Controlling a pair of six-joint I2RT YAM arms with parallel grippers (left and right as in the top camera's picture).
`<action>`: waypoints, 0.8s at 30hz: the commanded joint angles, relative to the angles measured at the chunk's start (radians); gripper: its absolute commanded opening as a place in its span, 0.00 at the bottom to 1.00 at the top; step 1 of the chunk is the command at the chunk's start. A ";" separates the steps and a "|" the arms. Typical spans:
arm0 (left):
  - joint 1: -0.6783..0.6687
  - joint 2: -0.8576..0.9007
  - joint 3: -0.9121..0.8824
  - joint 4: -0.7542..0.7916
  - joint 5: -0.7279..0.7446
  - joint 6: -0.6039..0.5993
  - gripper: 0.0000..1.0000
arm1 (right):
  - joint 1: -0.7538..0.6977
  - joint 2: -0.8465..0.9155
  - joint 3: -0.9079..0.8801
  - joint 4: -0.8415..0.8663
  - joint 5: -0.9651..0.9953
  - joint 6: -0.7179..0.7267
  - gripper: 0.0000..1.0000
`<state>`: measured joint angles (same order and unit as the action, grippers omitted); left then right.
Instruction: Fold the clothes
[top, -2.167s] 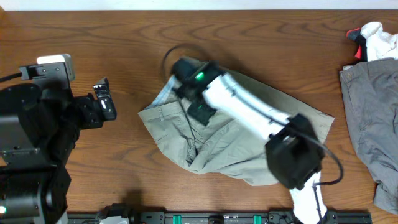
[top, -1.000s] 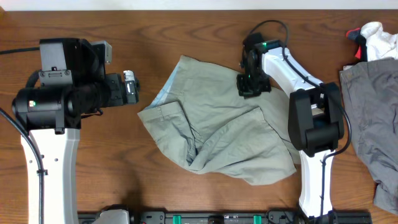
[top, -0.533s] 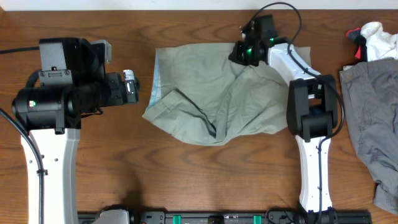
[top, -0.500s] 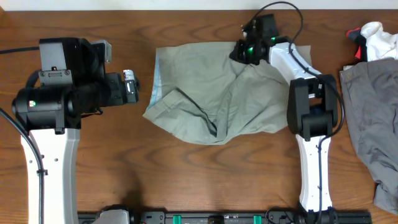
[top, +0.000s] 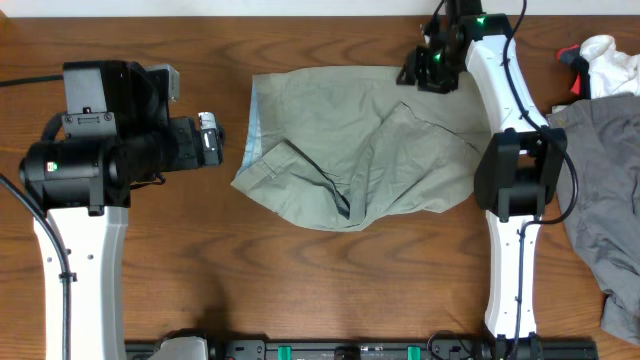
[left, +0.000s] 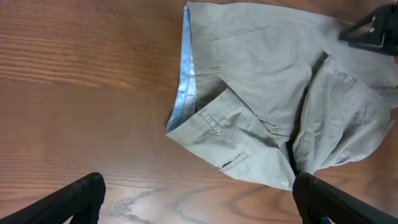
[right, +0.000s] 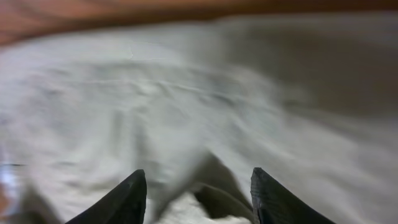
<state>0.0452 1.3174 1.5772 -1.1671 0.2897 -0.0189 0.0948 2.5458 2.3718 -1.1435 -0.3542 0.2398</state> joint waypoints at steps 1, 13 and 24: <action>0.004 -0.005 0.017 0.002 0.013 0.000 0.98 | 0.027 -0.014 -0.037 -0.012 0.122 -0.058 0.53; 0.004 -0.005 0.017 0.002 0.013 0.000 0.98 | 0.075 -0.017 -0.096 -0.018 0.051 -0.175 0.21; 0.004 -0.005 0.017 0.001 0.013 0.000 0.98 | 0.061 -0.223 -0.095 -0.230 0.182 -0.256 0.01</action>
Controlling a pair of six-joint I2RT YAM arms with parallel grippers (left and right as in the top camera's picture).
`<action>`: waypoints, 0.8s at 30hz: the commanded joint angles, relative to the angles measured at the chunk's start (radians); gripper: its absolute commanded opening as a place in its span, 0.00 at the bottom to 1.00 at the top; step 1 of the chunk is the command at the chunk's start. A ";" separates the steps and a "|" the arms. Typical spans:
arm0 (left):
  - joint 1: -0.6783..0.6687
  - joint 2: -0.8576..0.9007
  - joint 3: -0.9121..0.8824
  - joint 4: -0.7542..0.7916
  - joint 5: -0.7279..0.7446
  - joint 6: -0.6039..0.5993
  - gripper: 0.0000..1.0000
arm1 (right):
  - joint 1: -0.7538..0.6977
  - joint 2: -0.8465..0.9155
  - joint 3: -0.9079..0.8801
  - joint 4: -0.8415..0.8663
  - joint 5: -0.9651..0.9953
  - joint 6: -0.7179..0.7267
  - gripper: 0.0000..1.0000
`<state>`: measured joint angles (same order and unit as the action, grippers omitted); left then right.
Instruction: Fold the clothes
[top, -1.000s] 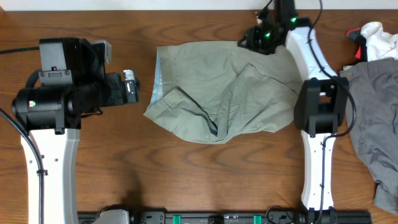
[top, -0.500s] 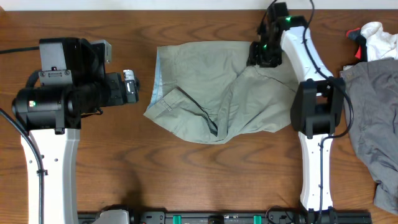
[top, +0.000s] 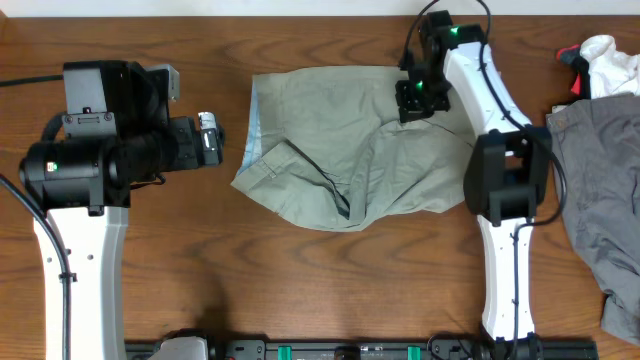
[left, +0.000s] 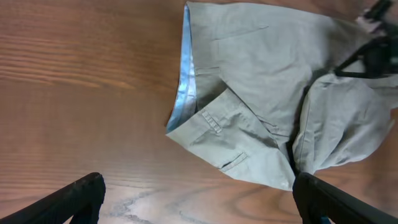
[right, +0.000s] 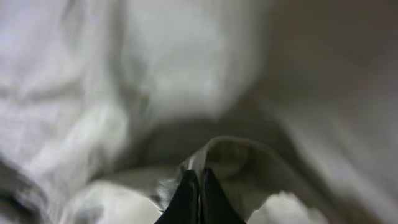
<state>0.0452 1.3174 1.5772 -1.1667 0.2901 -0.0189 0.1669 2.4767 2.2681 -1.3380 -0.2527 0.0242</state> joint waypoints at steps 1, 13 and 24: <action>0.004 -0.005 0.017 0.000 0.013 0.000 0.98 | -0.011 -0.190 0.008 -0.072 0.129 -0.039 0.01; 0.004 -0.005 0.017 0.000 0.013 0.000 0.98 | 0.004 -0.525 -0.023 -0.360 0.323 0.069 0.01; 0.004 -0.005 0.016 -0.049 0.013 0.018 0.98 | 0.011 -0.682 -0.025 -0.361 0.222 0.104 0.01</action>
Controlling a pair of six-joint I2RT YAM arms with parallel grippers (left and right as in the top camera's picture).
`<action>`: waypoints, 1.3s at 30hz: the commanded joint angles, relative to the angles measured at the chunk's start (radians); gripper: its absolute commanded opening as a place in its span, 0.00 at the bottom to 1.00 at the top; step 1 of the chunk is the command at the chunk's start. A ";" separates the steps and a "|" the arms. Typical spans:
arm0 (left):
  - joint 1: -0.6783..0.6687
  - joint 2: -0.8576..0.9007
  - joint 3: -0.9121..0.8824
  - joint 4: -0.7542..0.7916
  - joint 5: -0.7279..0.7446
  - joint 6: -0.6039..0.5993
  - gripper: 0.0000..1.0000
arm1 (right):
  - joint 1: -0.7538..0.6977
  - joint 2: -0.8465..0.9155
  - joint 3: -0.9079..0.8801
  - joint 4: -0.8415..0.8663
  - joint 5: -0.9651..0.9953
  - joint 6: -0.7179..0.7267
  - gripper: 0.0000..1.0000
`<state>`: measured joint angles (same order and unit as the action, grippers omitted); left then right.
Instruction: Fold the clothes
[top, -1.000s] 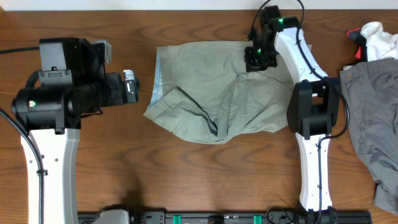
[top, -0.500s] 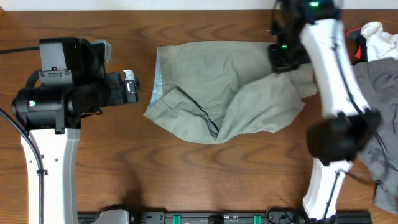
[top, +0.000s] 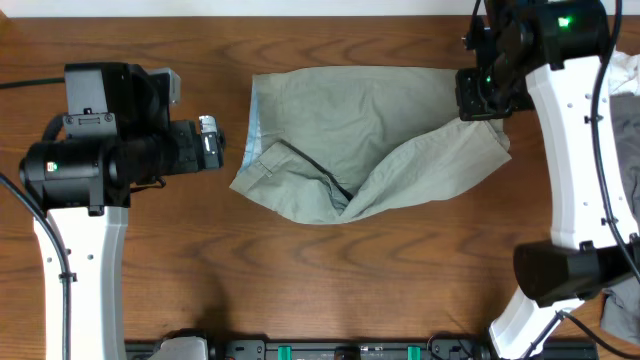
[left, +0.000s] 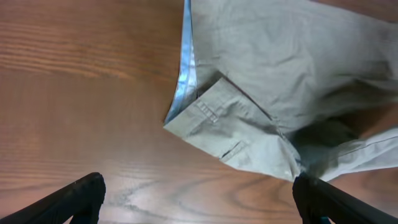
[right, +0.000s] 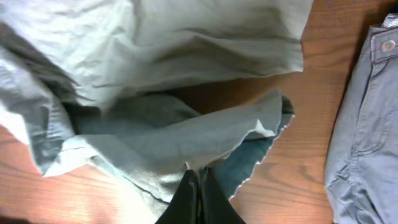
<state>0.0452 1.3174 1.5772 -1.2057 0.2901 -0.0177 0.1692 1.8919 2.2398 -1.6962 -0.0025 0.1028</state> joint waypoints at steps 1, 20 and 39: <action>0.004 -0.006 0.016 -0.013 0.013 0.018 0.98 | 0.010 -0.124 0.002 -0.003 -0.033 0.035 0.01; 0.004 -0.004 0.014 -0.031 0.013 0.018 0.98 | 0.118 -0.396 -0.800 0.146 -0.032 0.249 0.01; -0.257 0.480 -0.064 0.277 0.005 0.103 0.98 | 0.068 -0.395 -0.921 0.488 -0.063 0.296 0.52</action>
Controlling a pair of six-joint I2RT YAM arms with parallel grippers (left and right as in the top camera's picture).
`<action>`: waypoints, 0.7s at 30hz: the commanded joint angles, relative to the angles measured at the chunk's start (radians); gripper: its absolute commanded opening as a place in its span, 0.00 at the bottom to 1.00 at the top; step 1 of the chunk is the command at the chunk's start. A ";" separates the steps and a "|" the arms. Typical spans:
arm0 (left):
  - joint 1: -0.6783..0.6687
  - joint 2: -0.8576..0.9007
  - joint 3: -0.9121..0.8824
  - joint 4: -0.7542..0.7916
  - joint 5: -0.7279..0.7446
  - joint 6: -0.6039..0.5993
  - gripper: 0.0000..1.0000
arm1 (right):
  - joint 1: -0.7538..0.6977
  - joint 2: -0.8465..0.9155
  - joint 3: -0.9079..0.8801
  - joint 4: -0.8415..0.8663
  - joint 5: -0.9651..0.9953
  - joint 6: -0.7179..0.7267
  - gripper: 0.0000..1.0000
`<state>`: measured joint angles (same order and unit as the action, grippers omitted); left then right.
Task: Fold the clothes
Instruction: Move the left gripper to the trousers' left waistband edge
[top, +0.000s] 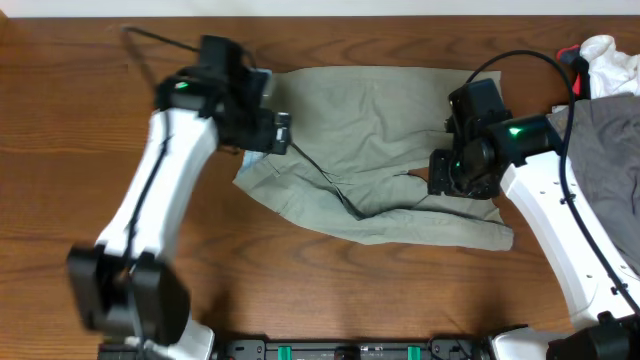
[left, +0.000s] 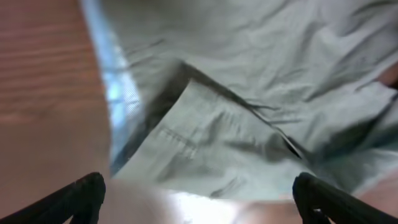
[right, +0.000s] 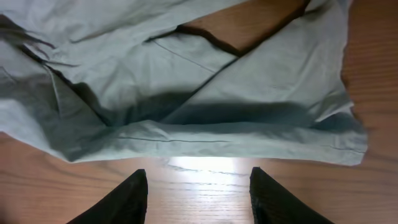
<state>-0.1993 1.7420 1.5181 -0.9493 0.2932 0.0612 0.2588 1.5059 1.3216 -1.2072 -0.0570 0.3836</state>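
Observation:
Pale green shorts (top: 370, 120) lie spread across the middle of the table, and one leg (top: 450, 225) stretches flat toward the near right. Their light-blue waistband lining (left: 115, 87) is on the left side. My left gripper (top: 275, 130) hovers open over that waistband edge, its fingers wide apart around the folded-over waistband corner (left: 199, 130). My right gripper (top: 445, 172) hangs open over the right half of the shorts. The near leg hem (right: 249, 146) lies just beyond its fingertips (right: 124, 199), with bare wood between them.
A grey garment (top: 610, 150) lies at the table's right edge, with a white cloth (top: 605, 55) beside a red thing at the far right corner. A black cable loops above my right arm (top: 520, 60).
My right gripper let go of the shorts leg and now hangs open lower down over the garment, the leg lying flat. My left arm left its spot at the left and reached the waistband.
My right gripper was open at the shorts' far edge, then shut on fabric there. It then held a leg out toward the far right. Now the leg lies spread along the near right, released, and my left gripper has come to the waistband.

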 joint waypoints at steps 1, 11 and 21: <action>-0.016 0.088 -0.005 0.041 0.002 0.025 0.98 | -0.027 -0.009 -0.002 -0.001 -0.009 0.016 0.52; -0.016 0.279 -0.005 0.067 0.003 0.044 0.98 | -0.038 -0.009 -0.002 0.000 -0.011 0.016 0.52; -0.022 0.283 -0.005 -0.015 0.010 0.043 0.98 | -0.038 -0.009 -0.002 -0.001 -0.011 0.015 0.47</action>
<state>-0.2173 2.0331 1.5150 -0.9463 0.2932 0.0872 0.2264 1.5059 1.3216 -1.2076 -0.0635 0.3866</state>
